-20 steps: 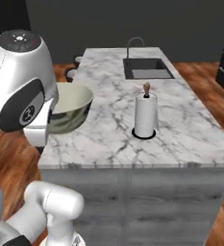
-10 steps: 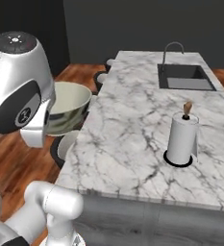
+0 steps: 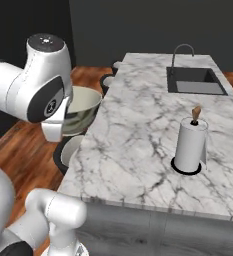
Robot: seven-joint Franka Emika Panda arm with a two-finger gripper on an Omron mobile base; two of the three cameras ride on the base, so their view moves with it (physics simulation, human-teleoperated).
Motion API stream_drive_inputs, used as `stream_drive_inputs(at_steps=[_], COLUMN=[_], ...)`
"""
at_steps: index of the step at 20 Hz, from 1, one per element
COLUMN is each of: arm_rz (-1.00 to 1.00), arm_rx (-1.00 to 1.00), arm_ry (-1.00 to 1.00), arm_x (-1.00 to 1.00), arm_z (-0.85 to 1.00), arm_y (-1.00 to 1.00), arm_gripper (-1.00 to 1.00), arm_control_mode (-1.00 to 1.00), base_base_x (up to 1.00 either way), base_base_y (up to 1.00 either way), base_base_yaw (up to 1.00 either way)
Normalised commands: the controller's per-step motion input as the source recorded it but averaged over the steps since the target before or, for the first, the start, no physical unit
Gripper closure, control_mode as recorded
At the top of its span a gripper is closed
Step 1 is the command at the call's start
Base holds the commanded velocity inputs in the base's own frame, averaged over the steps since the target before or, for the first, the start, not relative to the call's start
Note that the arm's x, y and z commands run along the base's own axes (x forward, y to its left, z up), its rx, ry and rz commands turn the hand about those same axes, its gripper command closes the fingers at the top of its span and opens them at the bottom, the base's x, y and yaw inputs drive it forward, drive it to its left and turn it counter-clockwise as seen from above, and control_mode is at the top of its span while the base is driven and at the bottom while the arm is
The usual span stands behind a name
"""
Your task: Pick up the bowls from the cabinet and place each bowl in front of a stool on the dining counter.
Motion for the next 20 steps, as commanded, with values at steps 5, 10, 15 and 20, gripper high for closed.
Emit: stream_drive_inputs(at_steps=[5,10,15,20], arm_rz=[0.0,-0.03,0.0,0.0], arm_rx=[0.0,0.0,0.0,0.0], arm_ry=[0.01,0.01,0.0,-0.01], arm_x=[1.0,0.99,0.78,0.71], arm_z=[-0.78,-0.95,-1.0,-0.85], arm_y=[0.06,0.0,-0.01,0.0], arm_gripper=[1.0,1.0,1.0,1.0], arm_control_mode=[-1.0,-1.0,-1.0,-1.0], base_base_x=[0.0,0.0,0.0,0.0], base_base_y=[0.0,0.0,0.0,0.0], base_base_yaw=[0.0,0.0,0.0,0.0])
